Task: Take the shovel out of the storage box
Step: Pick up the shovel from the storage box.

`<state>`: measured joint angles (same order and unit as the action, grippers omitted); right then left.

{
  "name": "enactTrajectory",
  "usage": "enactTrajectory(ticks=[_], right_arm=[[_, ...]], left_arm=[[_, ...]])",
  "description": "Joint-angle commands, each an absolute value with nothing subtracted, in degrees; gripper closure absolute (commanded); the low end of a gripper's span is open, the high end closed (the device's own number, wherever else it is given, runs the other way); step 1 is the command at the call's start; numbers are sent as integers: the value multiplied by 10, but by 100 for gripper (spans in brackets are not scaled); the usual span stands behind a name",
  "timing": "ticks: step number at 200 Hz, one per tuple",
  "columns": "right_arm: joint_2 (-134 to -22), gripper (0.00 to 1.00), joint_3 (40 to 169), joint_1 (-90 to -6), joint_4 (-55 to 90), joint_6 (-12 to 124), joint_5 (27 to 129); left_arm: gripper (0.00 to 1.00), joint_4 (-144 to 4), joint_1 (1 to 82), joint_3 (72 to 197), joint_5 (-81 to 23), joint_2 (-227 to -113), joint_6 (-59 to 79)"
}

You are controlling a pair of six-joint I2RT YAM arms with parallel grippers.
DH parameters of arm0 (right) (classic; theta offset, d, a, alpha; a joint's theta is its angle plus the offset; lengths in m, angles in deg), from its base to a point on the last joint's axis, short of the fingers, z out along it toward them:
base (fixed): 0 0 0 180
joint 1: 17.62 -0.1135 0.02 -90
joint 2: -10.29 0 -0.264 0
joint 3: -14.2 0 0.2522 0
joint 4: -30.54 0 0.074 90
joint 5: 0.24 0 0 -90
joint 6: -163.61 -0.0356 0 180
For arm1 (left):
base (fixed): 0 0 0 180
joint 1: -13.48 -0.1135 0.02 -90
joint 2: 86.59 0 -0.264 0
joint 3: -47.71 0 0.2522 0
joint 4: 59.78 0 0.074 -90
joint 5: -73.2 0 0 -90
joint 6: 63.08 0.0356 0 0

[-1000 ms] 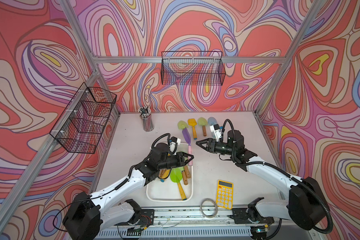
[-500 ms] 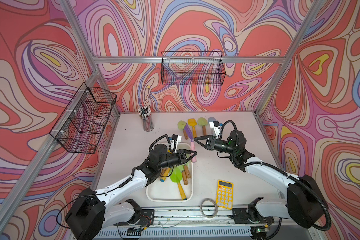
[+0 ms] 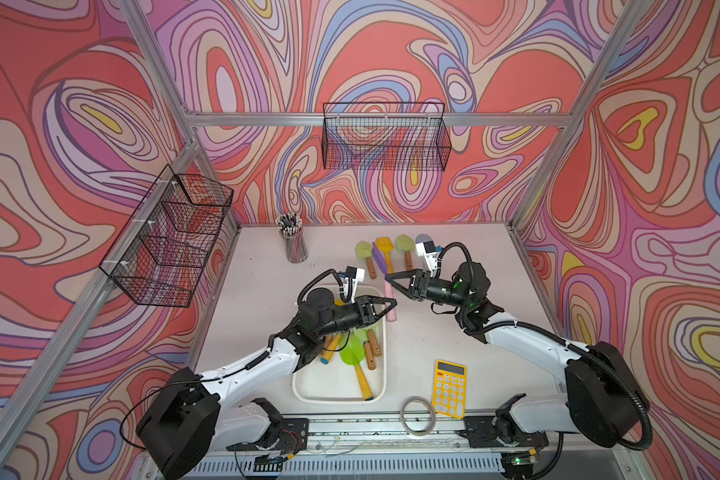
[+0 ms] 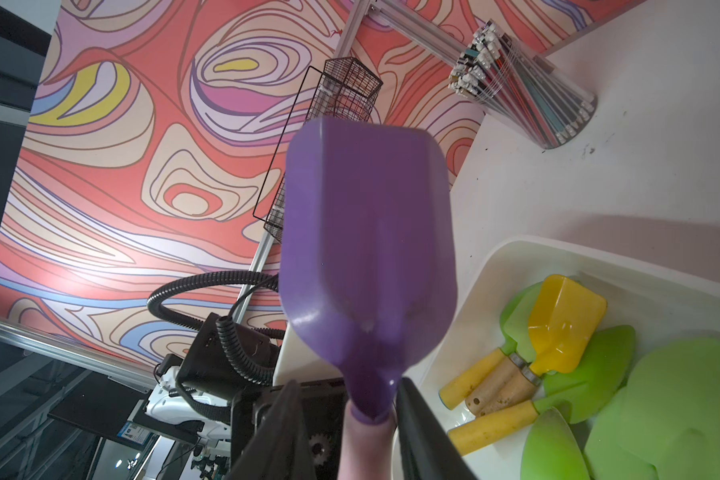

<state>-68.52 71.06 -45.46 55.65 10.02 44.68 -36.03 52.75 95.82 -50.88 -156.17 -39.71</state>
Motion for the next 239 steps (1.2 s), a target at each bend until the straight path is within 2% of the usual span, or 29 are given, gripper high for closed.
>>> enactTrajectory(ticks=[1, 95, 142, 152, 162, 185, 193, 223, 239], right_arm=[[-695, 62, 703, -459, 604, 73, 435], [-723, 72, 706, -460, 652, 39, 422], [-729, 83, 711, -460, 652, 37, 421], [-730, 85, 713, -460, 649, 38, 422], [-730, 86, 715, -460, 642, 42, 422], [-729, 86, 724, -460, 625, 54, 420], [-727, 86, 726, -460, 615, 61, 420], [-724, 86, 730, -460, 590, 79, 424], [-725, 86, 735, -456, 568, 92, 426]], left_arm=[[97, -307, 523, 953, -520, -1565, -405], [96, -291, 523, 947, -525, -1572, -409], [92, -298, 523, 946, -525, -1575, -404], [87, -300, 523, 946, -525, -1576, -404], [76, -306, 523, 945, -525, -1576, -402], [42, -349, 522, 945, -517, -1567, -386], [34, -358, 521, 944, -514, -1562, -383], [30, -417, 513, 932, -496, -1528, -361], [30, -517, 505, 934, -473, -1493, -327]])
